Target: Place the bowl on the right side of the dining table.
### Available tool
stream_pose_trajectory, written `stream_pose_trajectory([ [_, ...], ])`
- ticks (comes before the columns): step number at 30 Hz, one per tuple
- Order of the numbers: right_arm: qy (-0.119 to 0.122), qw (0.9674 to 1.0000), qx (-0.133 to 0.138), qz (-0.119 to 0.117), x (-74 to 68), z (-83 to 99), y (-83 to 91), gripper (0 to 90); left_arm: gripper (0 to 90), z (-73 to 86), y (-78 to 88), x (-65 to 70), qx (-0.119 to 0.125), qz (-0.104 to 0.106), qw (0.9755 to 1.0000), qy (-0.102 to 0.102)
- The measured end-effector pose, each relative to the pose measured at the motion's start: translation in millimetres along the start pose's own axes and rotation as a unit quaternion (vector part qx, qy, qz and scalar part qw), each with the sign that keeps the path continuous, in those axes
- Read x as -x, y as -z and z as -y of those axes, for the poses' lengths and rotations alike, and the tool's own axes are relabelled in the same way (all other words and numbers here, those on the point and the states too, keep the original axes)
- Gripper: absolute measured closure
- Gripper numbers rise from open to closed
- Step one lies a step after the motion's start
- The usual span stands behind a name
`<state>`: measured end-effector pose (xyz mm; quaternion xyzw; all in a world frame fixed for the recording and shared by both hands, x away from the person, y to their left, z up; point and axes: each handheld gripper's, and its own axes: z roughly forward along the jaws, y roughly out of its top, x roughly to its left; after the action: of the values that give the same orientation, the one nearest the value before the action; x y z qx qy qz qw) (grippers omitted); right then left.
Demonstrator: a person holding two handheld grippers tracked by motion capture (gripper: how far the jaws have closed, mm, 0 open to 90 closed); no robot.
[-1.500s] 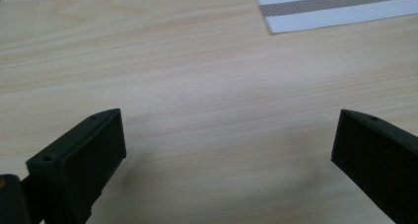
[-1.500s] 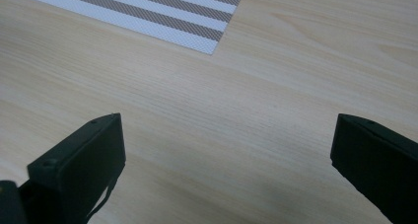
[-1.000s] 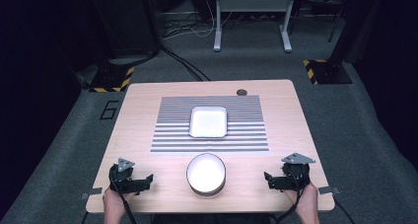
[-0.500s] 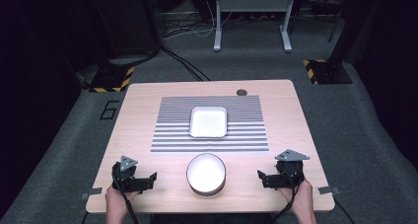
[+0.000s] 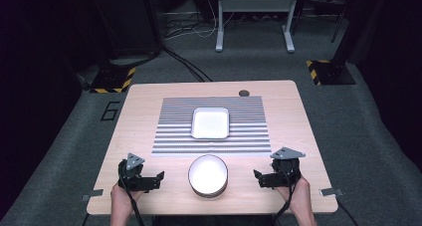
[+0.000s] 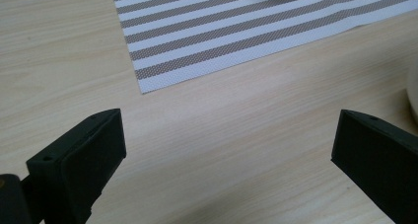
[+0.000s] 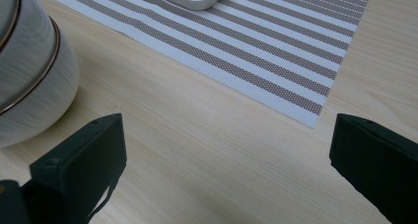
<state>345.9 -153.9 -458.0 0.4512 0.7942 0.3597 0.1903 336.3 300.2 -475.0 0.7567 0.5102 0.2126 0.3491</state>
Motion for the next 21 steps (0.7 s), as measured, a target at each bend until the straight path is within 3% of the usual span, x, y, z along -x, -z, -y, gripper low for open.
stream_pose_trajectory([
  [21,0.025,0.9994,0.004,-0.022,-23.3,-22.4,2.8,0.5,0.0,-24.0,10.1,23.8,0.019,0.034,0.9989,-0.024],
])
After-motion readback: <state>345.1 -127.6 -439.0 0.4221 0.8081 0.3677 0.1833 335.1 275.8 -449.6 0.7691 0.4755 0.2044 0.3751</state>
